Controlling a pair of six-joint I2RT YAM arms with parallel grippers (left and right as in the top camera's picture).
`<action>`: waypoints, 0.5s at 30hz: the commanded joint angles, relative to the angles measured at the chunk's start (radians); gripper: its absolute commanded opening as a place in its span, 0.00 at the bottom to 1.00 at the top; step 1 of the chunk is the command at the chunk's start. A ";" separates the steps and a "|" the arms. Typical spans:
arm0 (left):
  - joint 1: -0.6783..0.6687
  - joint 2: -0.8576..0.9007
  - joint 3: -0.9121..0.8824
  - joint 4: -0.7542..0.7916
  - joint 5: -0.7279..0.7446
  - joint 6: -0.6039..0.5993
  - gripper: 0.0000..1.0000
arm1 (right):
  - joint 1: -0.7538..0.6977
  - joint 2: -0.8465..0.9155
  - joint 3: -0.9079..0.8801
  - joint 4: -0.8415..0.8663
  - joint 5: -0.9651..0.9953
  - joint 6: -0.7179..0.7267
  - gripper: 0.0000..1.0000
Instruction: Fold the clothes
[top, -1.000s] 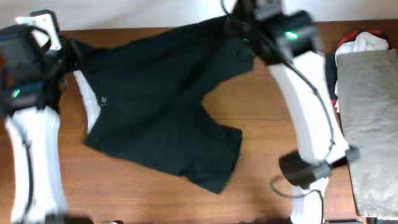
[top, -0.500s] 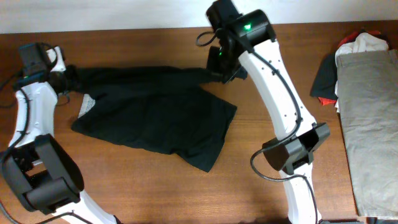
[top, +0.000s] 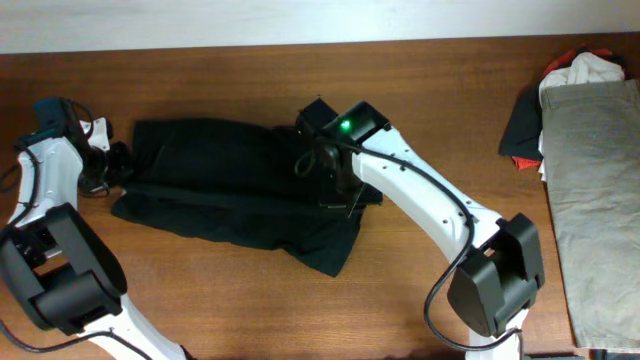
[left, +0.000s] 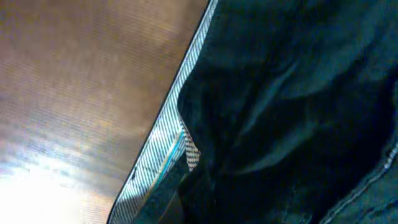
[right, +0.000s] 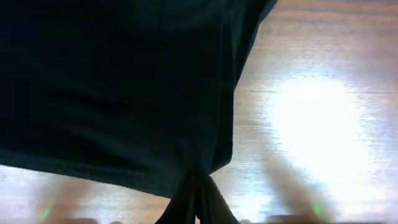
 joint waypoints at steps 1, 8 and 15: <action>0.051 -0.001 -0.002 -0.013 -0.053 0.016 0.01 | 0.016 -0.022 -0.101 0.018 -0.042 0.029 0.04; 0.070 -0.001 -0.002 -0.121 -0.113 -0.030 0.01 | 0.024 -0.035 -0.211 -0.037 -0.039 0.061 0.08; 0.070 -0.001 -0.002 -0.173 -0.214 -0.075 0.29 | 0.089 -0.035 -0.408 0.146 -0.119 0.117 0.58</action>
